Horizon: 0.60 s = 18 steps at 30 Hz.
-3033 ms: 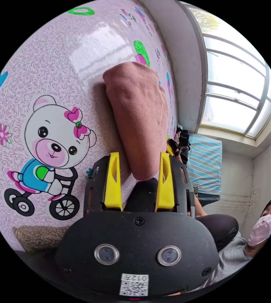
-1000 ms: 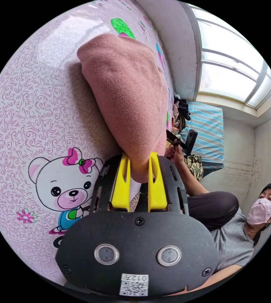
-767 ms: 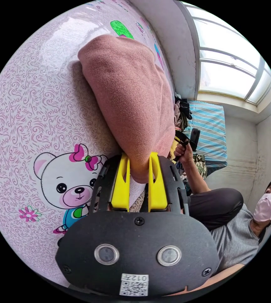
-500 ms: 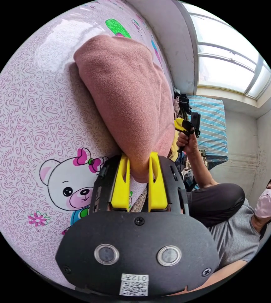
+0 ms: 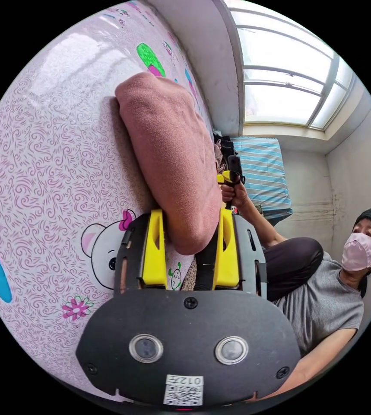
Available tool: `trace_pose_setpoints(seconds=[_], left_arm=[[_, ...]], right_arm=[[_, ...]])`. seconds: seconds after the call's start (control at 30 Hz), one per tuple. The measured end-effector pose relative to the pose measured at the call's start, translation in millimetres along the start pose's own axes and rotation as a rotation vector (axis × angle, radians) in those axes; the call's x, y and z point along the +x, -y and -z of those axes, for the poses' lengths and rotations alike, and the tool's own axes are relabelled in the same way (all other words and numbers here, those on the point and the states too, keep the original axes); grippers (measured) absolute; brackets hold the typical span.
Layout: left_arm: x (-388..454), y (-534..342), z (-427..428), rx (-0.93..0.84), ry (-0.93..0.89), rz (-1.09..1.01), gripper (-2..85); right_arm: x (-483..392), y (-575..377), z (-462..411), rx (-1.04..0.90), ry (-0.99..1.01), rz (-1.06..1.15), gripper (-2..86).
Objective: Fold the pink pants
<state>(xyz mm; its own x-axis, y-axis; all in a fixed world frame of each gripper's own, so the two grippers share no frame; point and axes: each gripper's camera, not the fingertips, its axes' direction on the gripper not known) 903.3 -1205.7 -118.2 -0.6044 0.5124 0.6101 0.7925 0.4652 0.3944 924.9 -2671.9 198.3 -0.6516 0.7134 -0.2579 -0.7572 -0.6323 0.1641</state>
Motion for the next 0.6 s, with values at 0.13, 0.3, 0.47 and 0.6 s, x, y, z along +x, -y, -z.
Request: trace_pose_setpoints(seconds=[0.13,0.3,0.47,0.6], left_arm=[[0.9,-10.7,-12.2,0.000,-0.016,-0.018,16.2],[1.5,-29.7,-22.1,0.019,-0.009,-0.021,15.5],[8.0,-49.1,-30.6,0.057,0.028,-0.028,14.8],[-0.1,-72.3,-38.7,0.081,-0.030,-0.001,13.2]], right_arm=[[27.8,32.5,-1.7,-0.110,-0.045,0.020,18.5],[67.8,52.7,2.6,-0.130,-0.002,0.021,18.4],[128.6,67.6,6.6,-0.162,-0.007,0.011,16.5],[175.3,72.6,5.4,-0.161,0.039,0.010,15.4]])
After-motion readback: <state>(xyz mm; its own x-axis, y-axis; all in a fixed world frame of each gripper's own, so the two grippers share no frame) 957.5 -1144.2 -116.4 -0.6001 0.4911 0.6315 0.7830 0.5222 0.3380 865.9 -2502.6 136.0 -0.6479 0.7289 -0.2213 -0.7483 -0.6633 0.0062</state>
